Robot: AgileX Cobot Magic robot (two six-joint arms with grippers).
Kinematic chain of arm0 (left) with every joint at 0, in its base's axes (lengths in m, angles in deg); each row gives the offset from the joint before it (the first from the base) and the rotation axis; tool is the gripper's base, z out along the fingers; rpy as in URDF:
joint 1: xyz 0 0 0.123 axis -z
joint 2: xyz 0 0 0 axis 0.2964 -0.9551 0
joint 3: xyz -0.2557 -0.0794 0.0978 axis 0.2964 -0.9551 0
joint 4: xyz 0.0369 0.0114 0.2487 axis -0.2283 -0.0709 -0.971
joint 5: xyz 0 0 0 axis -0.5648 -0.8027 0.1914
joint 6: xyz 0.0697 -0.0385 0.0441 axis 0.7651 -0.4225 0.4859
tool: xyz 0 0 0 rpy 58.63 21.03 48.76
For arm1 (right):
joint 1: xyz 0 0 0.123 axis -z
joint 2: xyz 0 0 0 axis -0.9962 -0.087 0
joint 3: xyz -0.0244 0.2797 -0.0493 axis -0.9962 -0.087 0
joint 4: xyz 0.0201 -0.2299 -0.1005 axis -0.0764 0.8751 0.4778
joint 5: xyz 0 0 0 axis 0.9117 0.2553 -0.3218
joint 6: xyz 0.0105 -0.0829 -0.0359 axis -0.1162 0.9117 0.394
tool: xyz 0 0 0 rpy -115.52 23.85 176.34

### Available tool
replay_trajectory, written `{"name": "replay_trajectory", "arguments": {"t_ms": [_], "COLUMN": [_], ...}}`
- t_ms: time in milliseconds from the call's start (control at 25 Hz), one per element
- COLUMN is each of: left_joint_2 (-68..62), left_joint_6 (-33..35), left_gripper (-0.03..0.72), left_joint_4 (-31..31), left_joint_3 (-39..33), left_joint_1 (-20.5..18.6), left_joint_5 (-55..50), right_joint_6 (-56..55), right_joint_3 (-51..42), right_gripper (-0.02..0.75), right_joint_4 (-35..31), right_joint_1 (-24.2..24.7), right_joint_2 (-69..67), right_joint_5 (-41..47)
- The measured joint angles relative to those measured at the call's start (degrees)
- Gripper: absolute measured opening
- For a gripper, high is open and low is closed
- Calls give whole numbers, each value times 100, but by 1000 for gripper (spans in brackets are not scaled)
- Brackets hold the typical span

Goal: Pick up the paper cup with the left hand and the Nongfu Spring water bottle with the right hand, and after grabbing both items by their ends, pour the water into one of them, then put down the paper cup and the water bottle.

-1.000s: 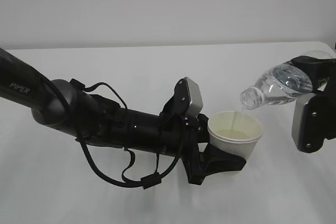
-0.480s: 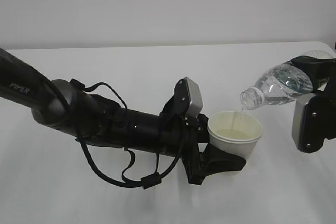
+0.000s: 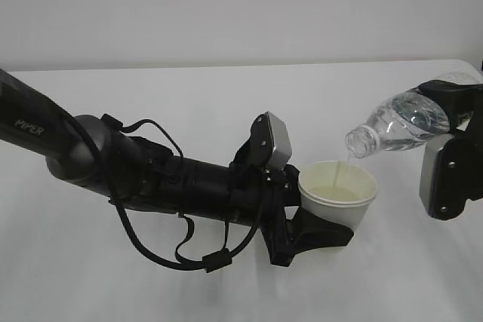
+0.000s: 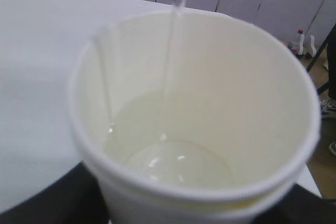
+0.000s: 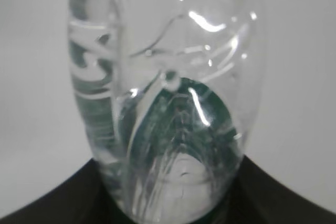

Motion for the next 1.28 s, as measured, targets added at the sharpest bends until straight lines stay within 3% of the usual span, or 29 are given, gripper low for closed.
{"name": "replay_trajectory", "arguments": {"t_ms": [1280], "left_joint_2": [0], "left_joint_6": [0], "left_gripper": [446], "left_joint_4": [0], "left_joint_3": [0], "left_joint_1": [0], "left_joint_5": [-37], "right_joint_6": [98], "right_joint_3": [0], "right_gripper": [374], "right_joint_4": [0], "right_joint_1": [0], "right_joint_2": [0], "right_joint_5": [-9]}}
